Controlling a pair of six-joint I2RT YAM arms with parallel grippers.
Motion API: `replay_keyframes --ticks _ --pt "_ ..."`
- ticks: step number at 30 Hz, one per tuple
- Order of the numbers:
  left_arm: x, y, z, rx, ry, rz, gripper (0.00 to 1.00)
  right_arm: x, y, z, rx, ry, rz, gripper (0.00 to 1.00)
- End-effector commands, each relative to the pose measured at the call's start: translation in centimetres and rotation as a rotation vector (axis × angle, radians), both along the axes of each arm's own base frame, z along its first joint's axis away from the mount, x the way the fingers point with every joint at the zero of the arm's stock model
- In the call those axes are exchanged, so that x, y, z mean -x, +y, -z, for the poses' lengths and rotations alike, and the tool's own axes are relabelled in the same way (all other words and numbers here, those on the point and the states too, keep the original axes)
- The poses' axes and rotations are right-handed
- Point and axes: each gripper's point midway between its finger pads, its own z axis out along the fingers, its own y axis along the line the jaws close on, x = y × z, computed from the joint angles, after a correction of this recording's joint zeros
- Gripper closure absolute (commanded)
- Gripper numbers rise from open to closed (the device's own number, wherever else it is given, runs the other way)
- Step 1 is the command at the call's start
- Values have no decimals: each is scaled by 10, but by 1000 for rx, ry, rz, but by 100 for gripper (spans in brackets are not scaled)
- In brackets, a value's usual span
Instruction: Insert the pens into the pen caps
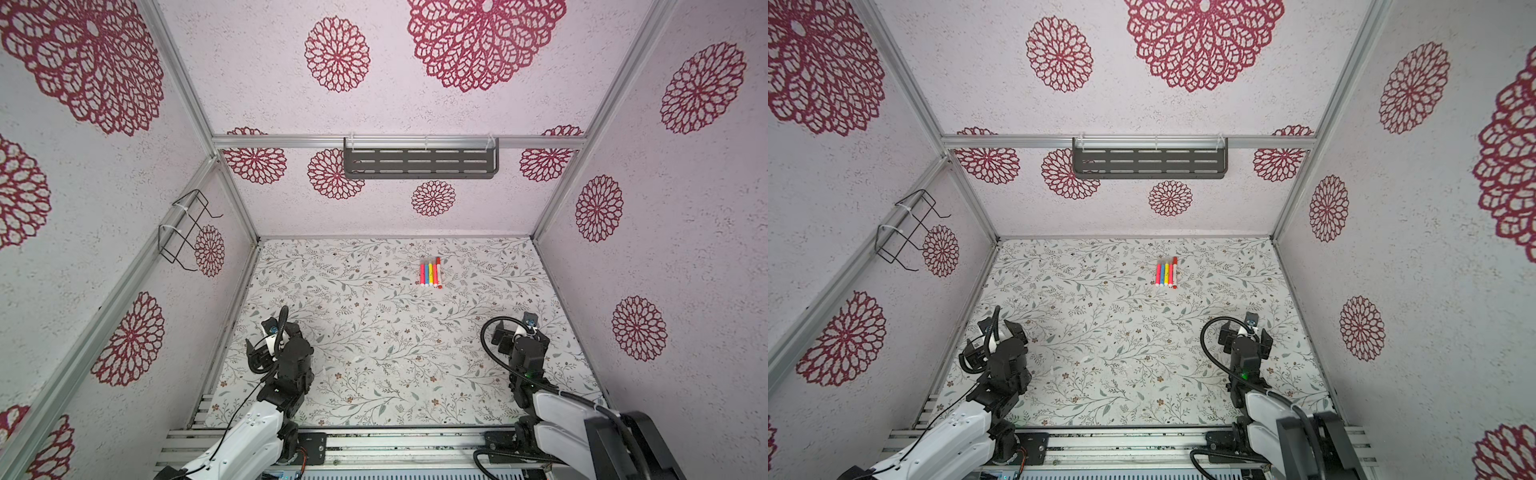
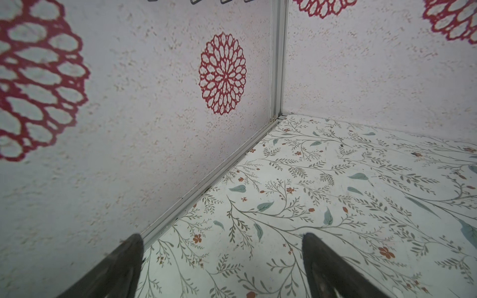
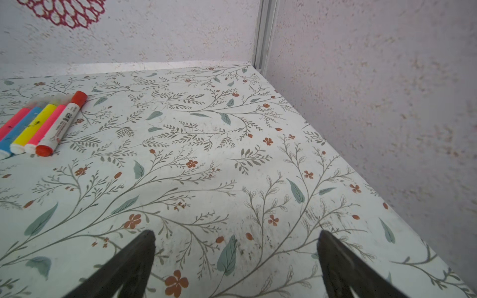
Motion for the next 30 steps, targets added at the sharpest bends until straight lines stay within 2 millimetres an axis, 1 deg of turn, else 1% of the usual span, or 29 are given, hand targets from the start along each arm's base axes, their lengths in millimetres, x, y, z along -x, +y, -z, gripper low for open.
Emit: replay_keyframes --ticks 1,2,4,6,7,8,9,10,11,12,14,17,19,20,21,22,23,24,25,27,28,29,30 --pt "-9 7 -18 46 -138 8 3 -19 -7 -59 14 -258 55 1" --pt "-10 10 -17 53 -147 4 3 -23 -6 -59 48 -251 51 1" --pt "-13 16 -17 66 -175 0 2 -27 -9 -58 59 -248 66 1" --pt "-15 21 -15 77 -193 -5 2 -22 -15 -50 56 -268 98 1" --pt "-17 24 -15 81 -199 -6 3 -18 -16 -54 71 -313 95 1" --pt "-20 25 -14 85 -197 -3 2 -15 -8 -56 75 -329 54 1" --pt "-24 25 -14 87 -198 4 2 -18 1 -52 82 -304 1 1" --pt "-28 26 -14 87 -200 11 2 -20 2 -48 91 -291 -10 1" --pt "-32 26 -13 88 -201 21 3 -21 4 -49 96 -302 -19 1" --pt "-37 25 -13 85 -207 35 2 -24 10 -47 103 -289 -53 1" --pt "-48 22 -14 70 -213 71 2 -30 13 -43 120 -274 -60 1" --pt "-63 14 -14 37 -227 133 2 -29 13 -42 120 -273 -56 1" --pt "-77 7 -7 19 -211 199 3 -29 12 -42 120 -273 -56 1" --pt "-85 6 2 11 -192 213 2 -29 12 -42 118 -274 -56 1" --pt "-101 1 2 -15 -164 255 3 -30 12 -42 118 -273 -54 1" --pt "-114 -8 16 -9 -90 315 3 -30 12 -43 118 -274 -51 1" --pt "-126 -11 17 -25 -64 348 3 -30 10 -43 120 -273 -43 1" --pt "-128 -2 17 6 -72 316 2 -31 10 -42 118 -269 -40 1" --pt "-130 6 21 50 -49 294 3 -34 8 -42 114 -262 -31 1" --pt "-142 22 31 165 16 300 3 -43 1 -36 92 -216 2 1" --pt "-145 25 35 195 26 304 3 -49 -3 -32 76 -186 16 1" --pt "-144 25 33 179 14 309 3 -62 -9 -25 42 -136 13 1" --pt "-145 25 31 167 6 307 3 -67 -13 -20 -6 -114 -7 1"
